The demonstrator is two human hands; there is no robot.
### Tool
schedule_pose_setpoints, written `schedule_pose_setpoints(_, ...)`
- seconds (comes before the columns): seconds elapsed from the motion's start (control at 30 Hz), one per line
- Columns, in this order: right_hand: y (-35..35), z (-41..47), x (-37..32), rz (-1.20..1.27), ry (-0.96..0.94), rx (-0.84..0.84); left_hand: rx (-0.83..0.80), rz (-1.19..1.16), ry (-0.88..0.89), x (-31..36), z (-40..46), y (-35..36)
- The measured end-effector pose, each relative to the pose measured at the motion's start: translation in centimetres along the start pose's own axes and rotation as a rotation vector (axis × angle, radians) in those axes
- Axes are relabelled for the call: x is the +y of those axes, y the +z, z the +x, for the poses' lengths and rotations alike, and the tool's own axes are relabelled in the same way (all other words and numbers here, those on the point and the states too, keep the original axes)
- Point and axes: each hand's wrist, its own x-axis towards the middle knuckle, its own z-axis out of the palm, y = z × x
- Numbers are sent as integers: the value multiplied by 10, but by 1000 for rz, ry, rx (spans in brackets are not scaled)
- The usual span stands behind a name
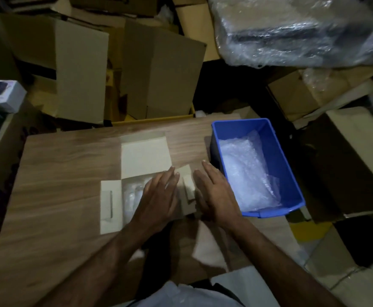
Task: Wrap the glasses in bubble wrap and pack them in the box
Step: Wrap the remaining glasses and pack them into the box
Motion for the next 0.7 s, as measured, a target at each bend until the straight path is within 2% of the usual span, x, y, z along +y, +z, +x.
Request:
schedule_pose_setpoints(0.1,-27,-13,42,-19,101,99,43,-68,12,40,21,13)
schedule_pose_setpoints(0.2,-44,-28,100,-77,143,56,52,-139,56,87,49,24)
schedule_pose_setpoints(0.27,-59,-31,132,-126,219,-112,33,-116,48,117,70,31)
schedule_pose_setpoints(0.4,-73,-19,174,-204,311,-573,-66,52,15,145,107,55)
schedule_pose_setpoints(0.5,-62,-3,192,-256,249,-731,-176,102,-37,143,122,73)
schedule_pose_setpoints(0.6,-46,5,201,-333,142,-719,-225,96,-68,142,127,83)
schedule_pose_setpoints(0.7,-41,9,204,-283,131,-582,-174,95,-71,144,125,82)
